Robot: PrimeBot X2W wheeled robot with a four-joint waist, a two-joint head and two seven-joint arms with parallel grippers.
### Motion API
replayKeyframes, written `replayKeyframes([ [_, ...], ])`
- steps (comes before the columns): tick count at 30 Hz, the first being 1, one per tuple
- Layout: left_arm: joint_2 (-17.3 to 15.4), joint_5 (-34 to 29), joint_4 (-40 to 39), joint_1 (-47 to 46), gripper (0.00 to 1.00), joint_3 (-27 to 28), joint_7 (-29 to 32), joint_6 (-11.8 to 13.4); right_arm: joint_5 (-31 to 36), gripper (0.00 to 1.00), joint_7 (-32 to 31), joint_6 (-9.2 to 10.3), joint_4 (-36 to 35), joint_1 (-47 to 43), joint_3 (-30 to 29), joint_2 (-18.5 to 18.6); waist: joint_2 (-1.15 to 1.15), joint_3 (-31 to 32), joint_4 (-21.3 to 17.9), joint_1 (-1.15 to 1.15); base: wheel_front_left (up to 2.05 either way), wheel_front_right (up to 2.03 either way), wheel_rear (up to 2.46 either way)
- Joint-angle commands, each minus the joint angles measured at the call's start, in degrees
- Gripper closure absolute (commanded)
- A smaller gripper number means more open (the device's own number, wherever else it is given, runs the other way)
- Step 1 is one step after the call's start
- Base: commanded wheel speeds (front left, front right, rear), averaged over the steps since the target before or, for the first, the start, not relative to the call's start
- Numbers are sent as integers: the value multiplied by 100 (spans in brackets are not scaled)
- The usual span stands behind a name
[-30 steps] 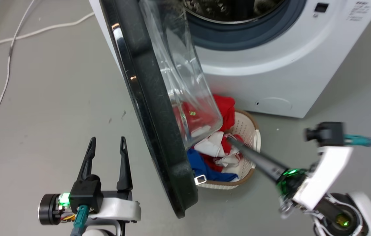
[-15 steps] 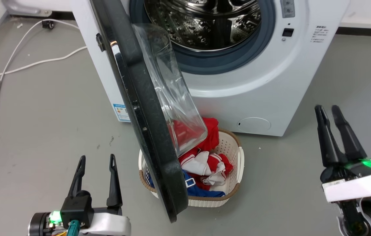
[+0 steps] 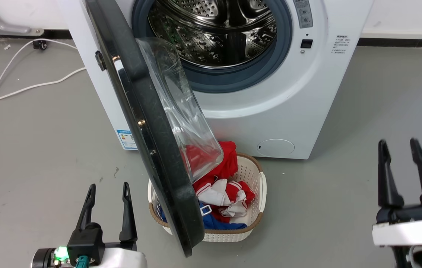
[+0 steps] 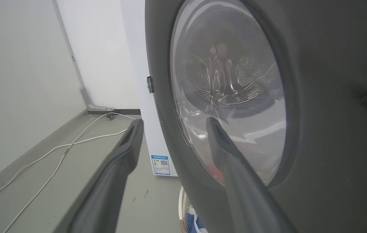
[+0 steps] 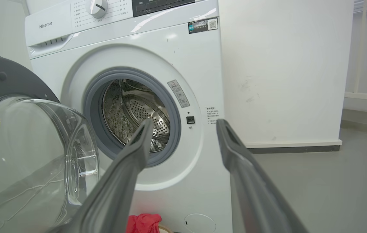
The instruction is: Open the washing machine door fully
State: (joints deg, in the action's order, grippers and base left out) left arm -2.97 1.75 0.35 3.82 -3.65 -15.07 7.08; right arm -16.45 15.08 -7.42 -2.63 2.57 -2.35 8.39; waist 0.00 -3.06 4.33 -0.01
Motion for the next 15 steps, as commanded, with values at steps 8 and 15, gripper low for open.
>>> replayKeyframes([
  [8, -2, 11, 44, 144, 0, 14, -16, -39, 403, 0, 11, -6, -49, -685, -154, -382, 0, 131, -33, 1, 0, 0, 0],
  [15, 0, 27, 102, 222, 0, 32, -16, -100, 595, 0, 12, -7, -112, -1141, -122, -533, 0, 250, -41, 1, 0, 0, 0],
])
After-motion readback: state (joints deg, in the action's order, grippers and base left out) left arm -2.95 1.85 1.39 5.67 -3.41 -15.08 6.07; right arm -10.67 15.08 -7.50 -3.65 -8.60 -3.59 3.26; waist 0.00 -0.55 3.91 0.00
